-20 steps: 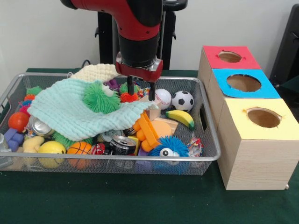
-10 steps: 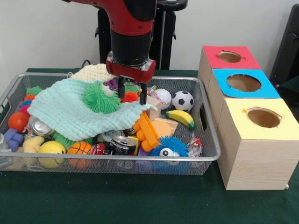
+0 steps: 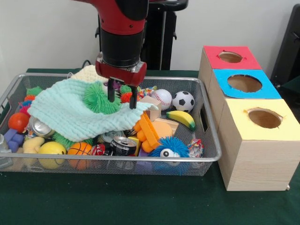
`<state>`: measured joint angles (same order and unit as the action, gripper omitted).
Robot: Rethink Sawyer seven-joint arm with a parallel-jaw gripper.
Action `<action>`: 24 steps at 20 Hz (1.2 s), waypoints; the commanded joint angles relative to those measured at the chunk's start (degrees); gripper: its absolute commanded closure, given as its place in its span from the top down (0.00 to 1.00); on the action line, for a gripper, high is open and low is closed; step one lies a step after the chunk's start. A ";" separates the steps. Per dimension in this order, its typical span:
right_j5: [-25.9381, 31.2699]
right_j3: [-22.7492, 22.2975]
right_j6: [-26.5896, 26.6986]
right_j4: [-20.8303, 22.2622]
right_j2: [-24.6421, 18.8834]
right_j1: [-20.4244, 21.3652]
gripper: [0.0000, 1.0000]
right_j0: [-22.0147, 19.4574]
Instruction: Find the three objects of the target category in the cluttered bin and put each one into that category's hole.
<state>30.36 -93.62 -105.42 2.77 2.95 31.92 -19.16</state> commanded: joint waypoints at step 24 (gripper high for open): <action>-33.19 3.67 -3.14 21.05 -0.74 -22.99 1.00 -12.21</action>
<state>5.30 -92.99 -105.43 18.57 8.38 21.71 -26.53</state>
